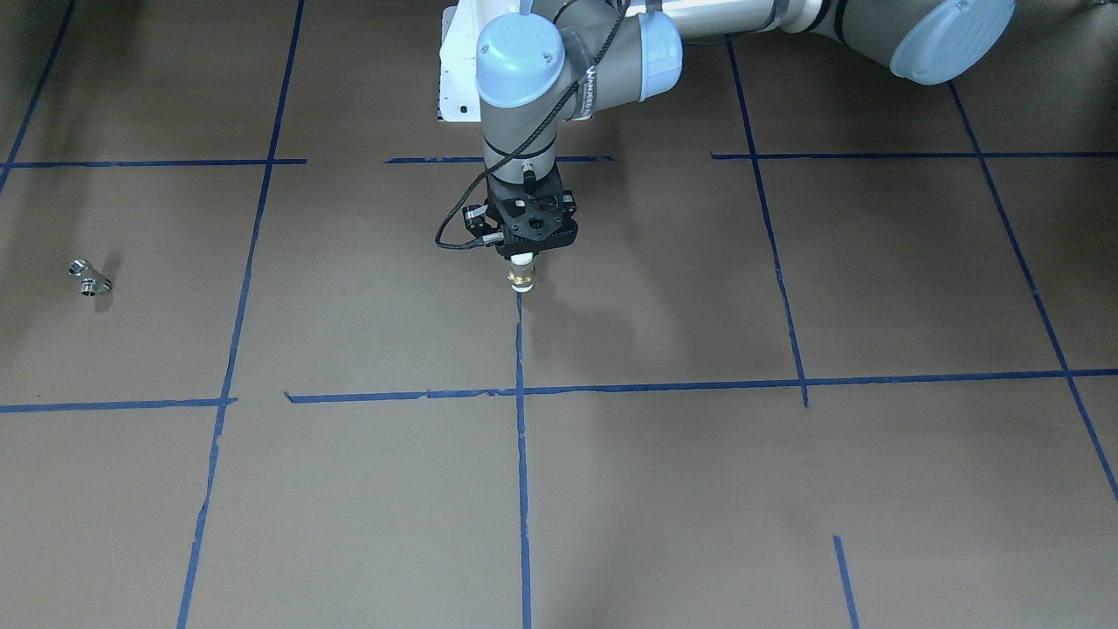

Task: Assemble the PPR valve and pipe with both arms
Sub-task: 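Lift the valve with the left gripper and carry it toward the table center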

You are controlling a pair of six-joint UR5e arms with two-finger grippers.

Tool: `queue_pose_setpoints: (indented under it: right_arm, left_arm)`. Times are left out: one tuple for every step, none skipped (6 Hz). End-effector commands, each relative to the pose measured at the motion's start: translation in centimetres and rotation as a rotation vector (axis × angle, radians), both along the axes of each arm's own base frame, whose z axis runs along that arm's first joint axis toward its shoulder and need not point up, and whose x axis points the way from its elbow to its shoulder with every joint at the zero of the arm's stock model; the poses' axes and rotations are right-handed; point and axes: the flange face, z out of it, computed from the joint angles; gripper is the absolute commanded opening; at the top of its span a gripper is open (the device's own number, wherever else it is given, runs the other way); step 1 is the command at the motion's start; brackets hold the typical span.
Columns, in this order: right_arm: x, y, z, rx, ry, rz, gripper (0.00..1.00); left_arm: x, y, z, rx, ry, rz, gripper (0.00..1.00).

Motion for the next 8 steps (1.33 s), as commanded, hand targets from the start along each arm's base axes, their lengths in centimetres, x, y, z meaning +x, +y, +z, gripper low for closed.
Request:
queue_pose_setpoints:
  right_arm:
    - [0.0,0.0,0.0,0.003,0.0,0.001,1.0]
    - [0.0,0.0,0.0,0.003,0.0,0.001,1.0]
    - [0.0,0.0,0.0,0.003,0.0,0.001,1.0]
    - [0.0,0.0,0.0,0.003,0.0,0.001,1.0]
    - [-0.1,0.0,0.0,0.003,0.0,0.0,1.0]
    - [0.0,0.0,-0.1,0.002,-0.002,0.002,1.0]
    - [0.0,0.0,-0.1,0.004,-0.002,0.002,1.0]
    - [0.0,0.0,-0.1,0.005,-0.002,0.001,1.0]
  left_arm:
    - [0.4,-0.1,0.1,-0.01,-0.008,-0.004,0.0]
    - [0.5,0.0,0.2,-0.008,-0.008,-0.002,0.0]
    - [0.9,0.5,0.4,-0.011,-0.011,0.005,0.03]
    - [1.3,1.0,0.5,-0.01,-0.009,0.014,0.06]
    - [1.5,1.2,0.6,-0.01,-0.009,0.017,0.07]
    - [1.8,1.5,0.8,-0.01,-0.011,0.024,0.08]
    - [1.8,1.5,0.7,-0.008,-0.008,0.024,0.12]
    - [1.9,1.5,0.7,-0.007,-0.008,0.025,0.19]
